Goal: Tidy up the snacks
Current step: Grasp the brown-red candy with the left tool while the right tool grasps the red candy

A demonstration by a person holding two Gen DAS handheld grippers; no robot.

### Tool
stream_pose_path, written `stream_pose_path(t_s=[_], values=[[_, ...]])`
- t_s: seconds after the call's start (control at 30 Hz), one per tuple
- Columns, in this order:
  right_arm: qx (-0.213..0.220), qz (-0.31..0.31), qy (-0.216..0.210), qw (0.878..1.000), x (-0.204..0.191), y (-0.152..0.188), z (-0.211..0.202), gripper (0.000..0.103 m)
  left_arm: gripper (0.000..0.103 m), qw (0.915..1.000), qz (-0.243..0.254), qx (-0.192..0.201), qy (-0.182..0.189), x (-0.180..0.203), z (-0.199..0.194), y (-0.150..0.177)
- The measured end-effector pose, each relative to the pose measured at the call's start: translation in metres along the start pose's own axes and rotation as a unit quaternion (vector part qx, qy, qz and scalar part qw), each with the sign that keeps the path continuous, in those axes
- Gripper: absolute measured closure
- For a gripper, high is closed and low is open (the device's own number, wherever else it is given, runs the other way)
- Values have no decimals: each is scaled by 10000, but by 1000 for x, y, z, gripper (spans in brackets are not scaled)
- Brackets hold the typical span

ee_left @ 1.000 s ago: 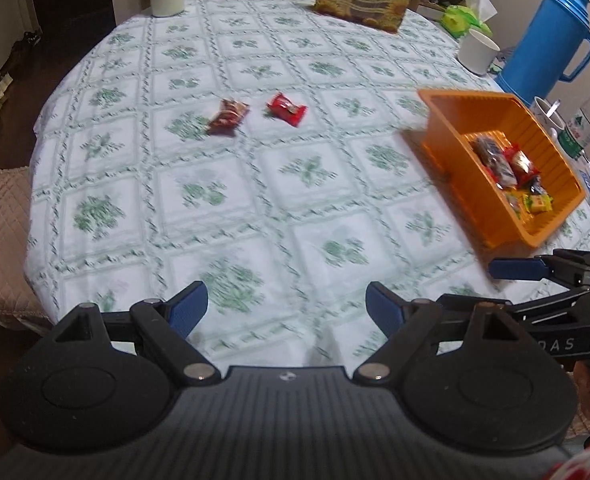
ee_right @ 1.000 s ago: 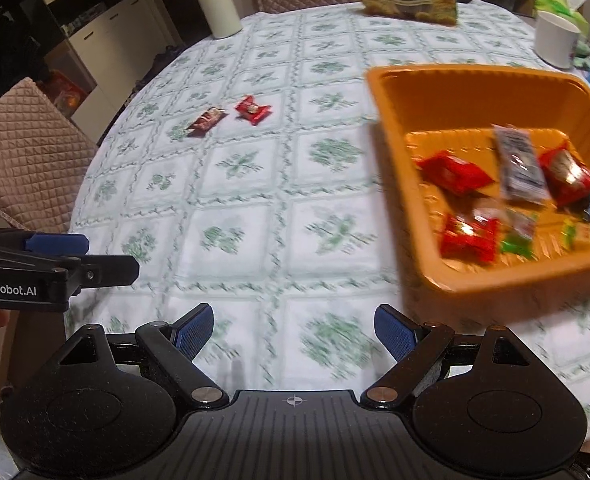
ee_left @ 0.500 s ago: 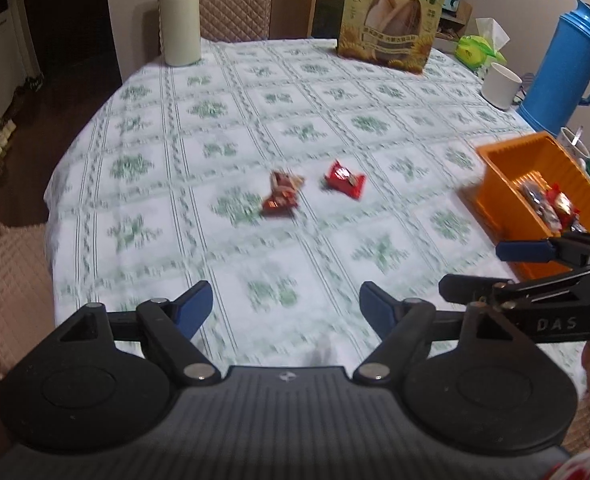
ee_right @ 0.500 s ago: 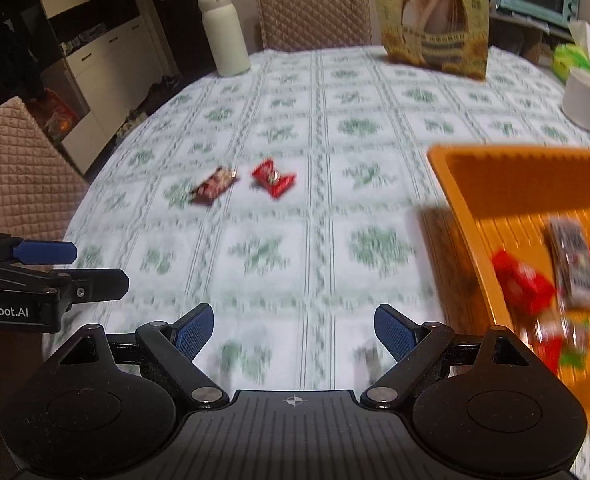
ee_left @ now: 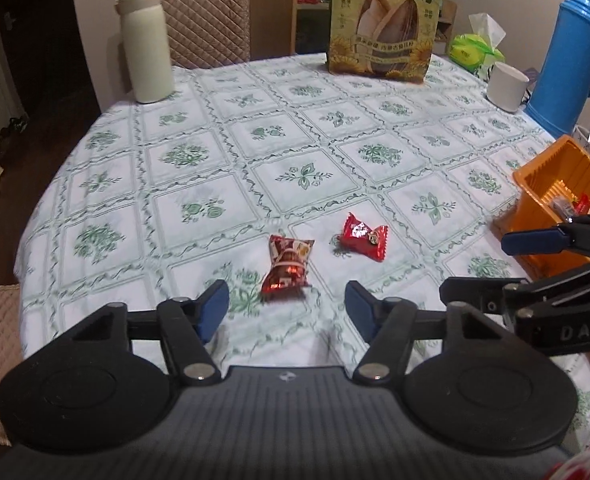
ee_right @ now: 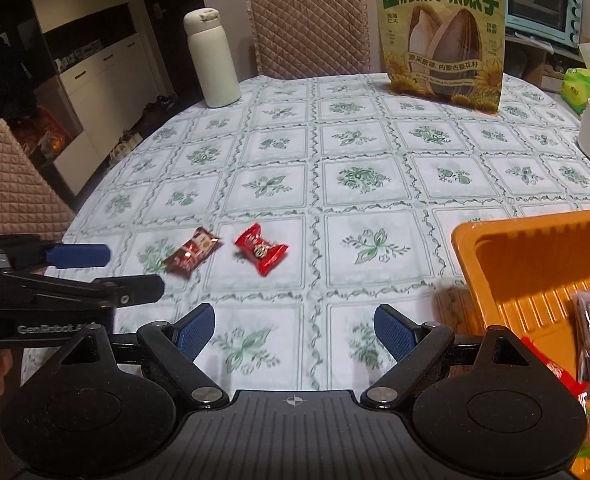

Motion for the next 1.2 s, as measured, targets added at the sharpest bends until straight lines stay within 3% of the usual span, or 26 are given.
stream_pose_path(t_s=[0.4, 0.53, 0.67, 0.93, 1.0, 1.2], values=[[24, 54, 25, 10000, 6, -8, 12, 16, 58, 9998, 115, -182, 35, -11, 36, -17], [53, 37, -35, 10000, 6, -11, 14, 16, 72, 9995, 83, -297, 97, -14, 45, -18], [78, -37, -79, 9999, 4, -14, 17, 16, 81, 9993, 82, -305, 188, -14, 46, -15], [208, -313, -196, 9991, -7, -21, 23, 18, 81, 9995, -21, -246, 185, -21, 35, -11], [201, -421, -246, 9986, -11, -23, 27, 27, 81, 9996, -120, -202, 153, -26, 29, -9], [196, -797, -338, 9961, -21, -27, 46, 43, 81, 9991, -412, -70, 21, -44, 8, -3]])
Point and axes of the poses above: each gripper's, at about its wrist camera, not at the fingertips, and z roughly the way its jaws point, x to its right, y to its underside, the point moved 2 cm from there along z, roughly the way its jaws point, and after that the axes turned 10 degrees about y, right-handed, at the moved point
